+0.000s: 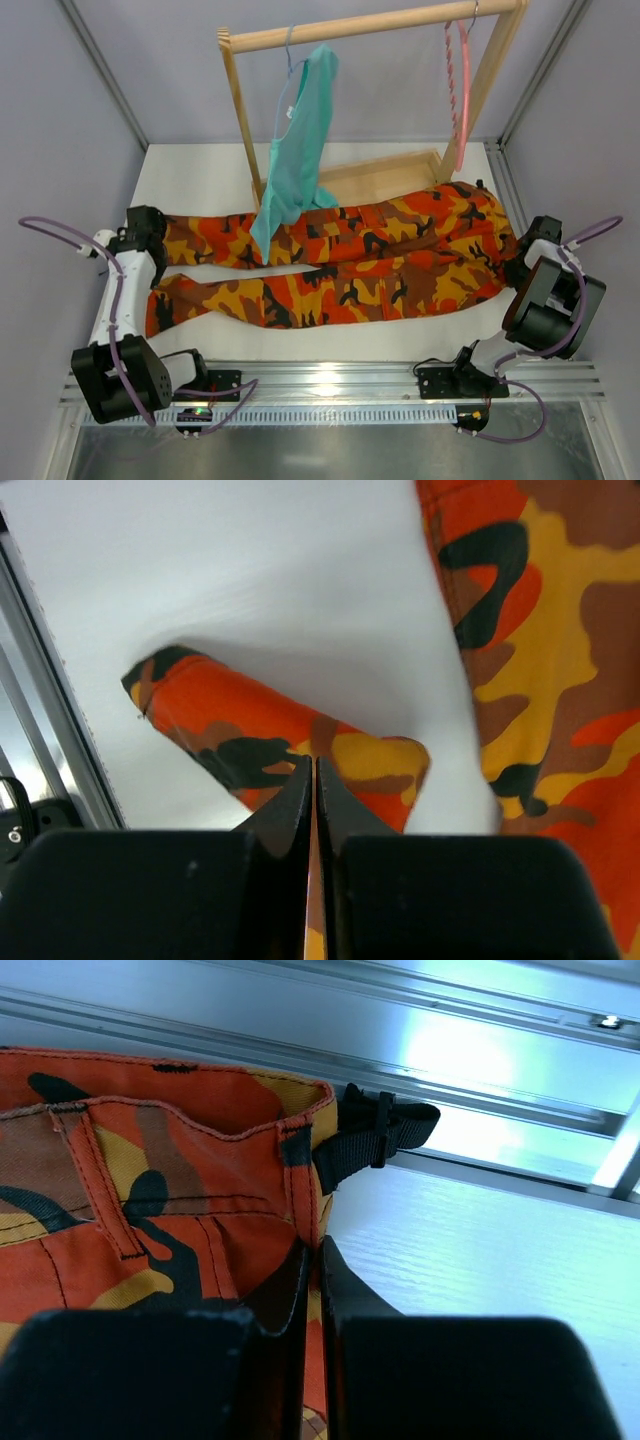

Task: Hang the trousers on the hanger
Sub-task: Fold the trousers

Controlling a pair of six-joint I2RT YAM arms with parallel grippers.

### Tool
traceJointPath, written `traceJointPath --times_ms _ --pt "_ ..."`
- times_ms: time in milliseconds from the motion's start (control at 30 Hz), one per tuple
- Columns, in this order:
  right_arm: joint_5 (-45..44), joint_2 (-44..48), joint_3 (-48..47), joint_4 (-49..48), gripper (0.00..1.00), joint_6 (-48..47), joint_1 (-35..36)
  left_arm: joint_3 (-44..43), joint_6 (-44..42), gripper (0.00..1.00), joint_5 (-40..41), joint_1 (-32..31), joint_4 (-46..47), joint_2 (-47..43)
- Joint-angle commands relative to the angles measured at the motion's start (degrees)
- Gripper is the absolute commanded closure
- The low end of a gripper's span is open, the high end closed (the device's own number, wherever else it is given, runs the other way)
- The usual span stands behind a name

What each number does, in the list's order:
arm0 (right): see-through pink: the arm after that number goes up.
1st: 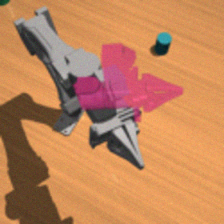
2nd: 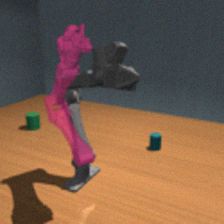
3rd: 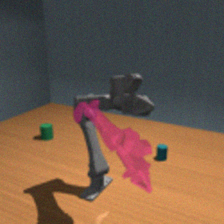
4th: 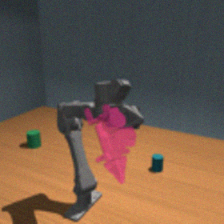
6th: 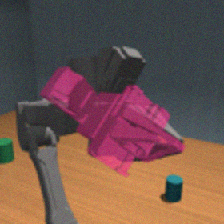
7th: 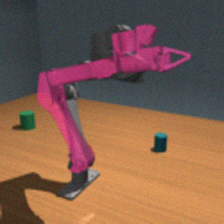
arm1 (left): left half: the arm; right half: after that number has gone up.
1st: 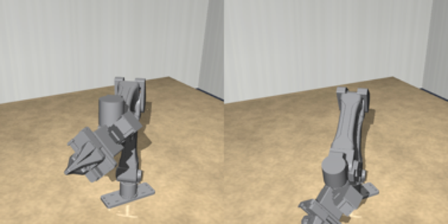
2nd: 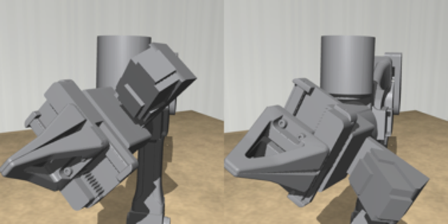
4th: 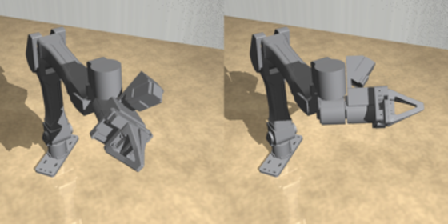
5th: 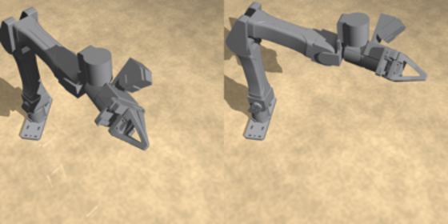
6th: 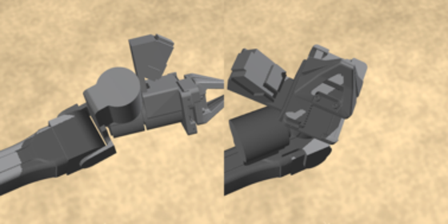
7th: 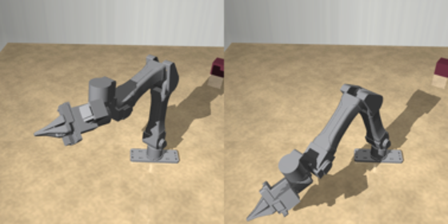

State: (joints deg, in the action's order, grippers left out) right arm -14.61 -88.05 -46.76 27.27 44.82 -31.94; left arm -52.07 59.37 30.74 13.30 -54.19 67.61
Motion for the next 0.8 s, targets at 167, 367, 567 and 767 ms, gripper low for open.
traceJointPath --times_ms 167,367,567,767 --pt "-7.54 8.85 -4.39 10.78 0.96 0.97 -0.14 -7.17 -3.99 1.00 8.72 0.15 1.71 6.65" --pt "-11.75 11.49 -4.65 13.07 0.96 0.80 -0.14 -9.43 -12.25 1.00 11.36 0.06 6.56 9.28" --pt "-11.50 14.13 -2.72 10.53 0.96 0.88 -0.14 -13.66 -17.01 0.94 8.46 0.15 4.02 13.06" --pt "-5.96 13.79 -1.49 9.11 0.96 2.38 -0.05 -14.54 -20.45 0.55 4.76 3.21 3.93 12.81"
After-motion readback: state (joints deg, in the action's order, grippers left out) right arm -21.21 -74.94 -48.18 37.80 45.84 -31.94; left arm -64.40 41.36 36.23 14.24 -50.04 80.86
